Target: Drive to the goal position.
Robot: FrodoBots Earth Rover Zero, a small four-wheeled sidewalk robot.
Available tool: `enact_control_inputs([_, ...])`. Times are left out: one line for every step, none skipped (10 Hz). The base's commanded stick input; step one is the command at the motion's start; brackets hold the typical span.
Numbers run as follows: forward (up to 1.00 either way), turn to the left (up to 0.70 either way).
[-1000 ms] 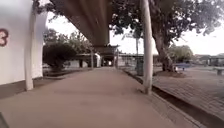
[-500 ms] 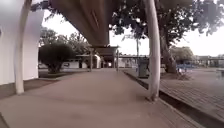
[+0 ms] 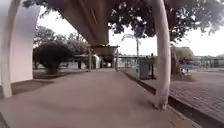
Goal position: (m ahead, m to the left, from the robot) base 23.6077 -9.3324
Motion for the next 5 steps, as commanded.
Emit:
enact_control_inputs([0.7,0.0])
enact_control_inputs([0.7,0.0])
enact_control_inputs([0.7,0.0])
enact_control_inputs([0.7,0.0])
enact_control_inputs([0.7,0.0])
